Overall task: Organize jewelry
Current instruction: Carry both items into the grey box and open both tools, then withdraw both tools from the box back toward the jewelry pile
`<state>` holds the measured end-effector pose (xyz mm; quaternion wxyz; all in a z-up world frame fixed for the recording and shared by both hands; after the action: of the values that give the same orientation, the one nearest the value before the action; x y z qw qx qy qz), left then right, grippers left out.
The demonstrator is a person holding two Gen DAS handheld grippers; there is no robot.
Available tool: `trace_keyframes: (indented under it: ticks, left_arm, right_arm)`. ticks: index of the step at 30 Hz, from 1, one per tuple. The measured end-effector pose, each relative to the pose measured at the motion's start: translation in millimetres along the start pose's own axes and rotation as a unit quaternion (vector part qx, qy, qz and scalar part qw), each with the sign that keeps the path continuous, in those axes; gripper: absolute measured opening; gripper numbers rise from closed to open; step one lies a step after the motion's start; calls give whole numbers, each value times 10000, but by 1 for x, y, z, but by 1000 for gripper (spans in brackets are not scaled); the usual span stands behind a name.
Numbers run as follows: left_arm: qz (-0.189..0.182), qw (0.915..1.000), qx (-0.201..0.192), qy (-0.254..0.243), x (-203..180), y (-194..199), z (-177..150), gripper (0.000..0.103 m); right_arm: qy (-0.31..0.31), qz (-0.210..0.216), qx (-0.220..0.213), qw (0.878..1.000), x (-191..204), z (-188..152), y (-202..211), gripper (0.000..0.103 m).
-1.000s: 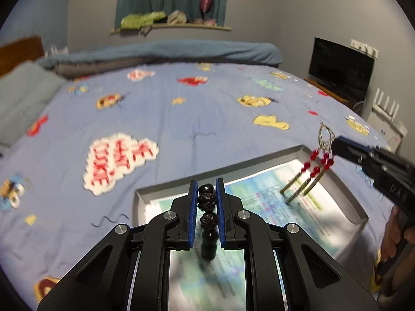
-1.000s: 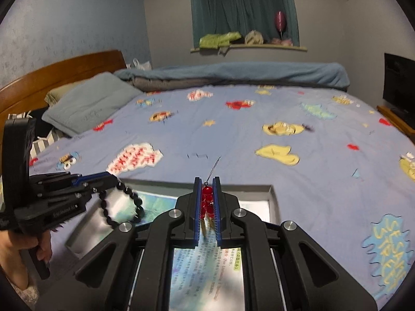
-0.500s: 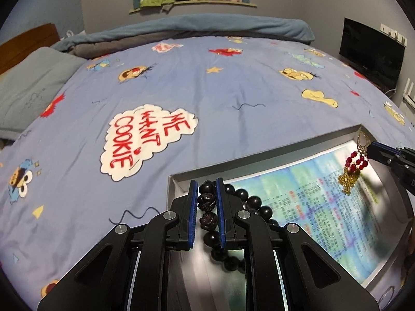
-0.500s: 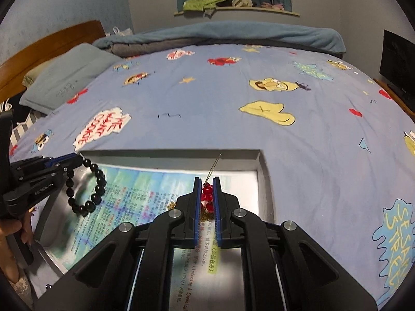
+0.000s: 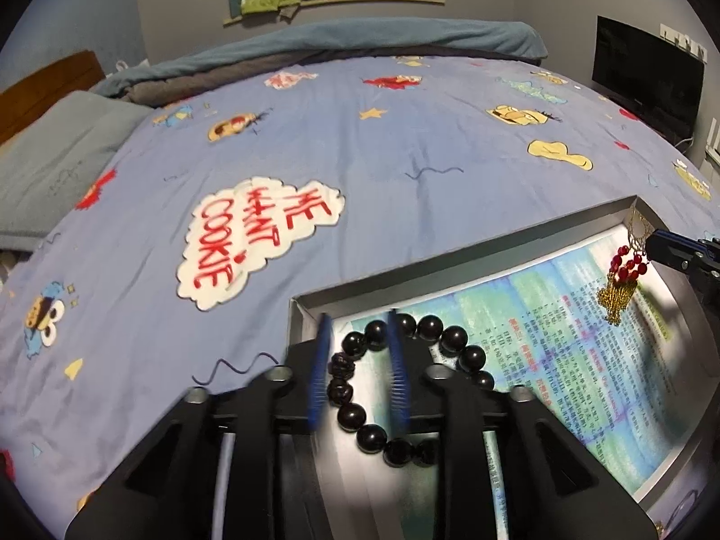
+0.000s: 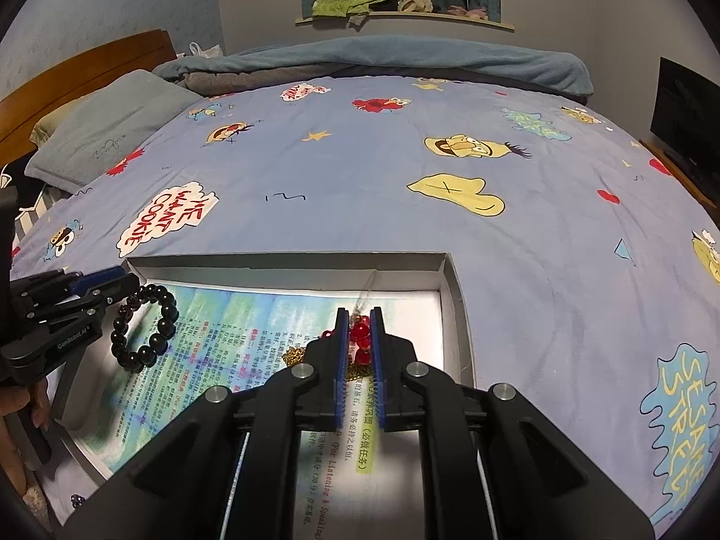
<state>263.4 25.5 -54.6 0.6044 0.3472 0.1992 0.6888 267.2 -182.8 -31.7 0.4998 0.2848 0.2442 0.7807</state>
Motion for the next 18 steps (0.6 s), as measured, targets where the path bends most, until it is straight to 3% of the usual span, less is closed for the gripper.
trace_keyframes:
  ticks: [2,4,5,7,11,13,18]
  left_arm:
    - [86,9999,-91,17,2,5,2,44]
    - [51,9999,-121,69,4,10,2,51]
    - [74,9998,-141,104,5,13,2,56]
    - [227,9992,-262,187,9,22,3,76]
    - [209,9984,-417,321,15,42,5,80]
    - [208,9977,-502,413,19,54,5,87]
    - [227,9968,-600,473,24,75,3,90]
  right_arm:
    - [5,-14,-36,10000,1,1,3,16]
    - [-35,25,-130,9999,2,2,9,35]
    - [-50,37,-172,9998,2,3,12,38]
    - [-38,18,-305,9995,5,6,24,55]
    - [24,-3,-630,9980,11,12,50,75]
    - [26,-13,-761,9971,14,14,63,86]
    - [69,-53,-1008,9949,23,14,92,94]
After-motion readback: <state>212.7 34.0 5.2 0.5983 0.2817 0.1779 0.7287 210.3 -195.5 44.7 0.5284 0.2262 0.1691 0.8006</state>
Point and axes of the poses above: each gripper's, at about its wrist camera, not at the fingertips, and y roughly against the way its jaws point, x to its left, z to its top, the point moved 4 cm from there along -y, roughly the way its jaws point, and after that the axes turned 12 degrees about z, right-handed, at the moved point
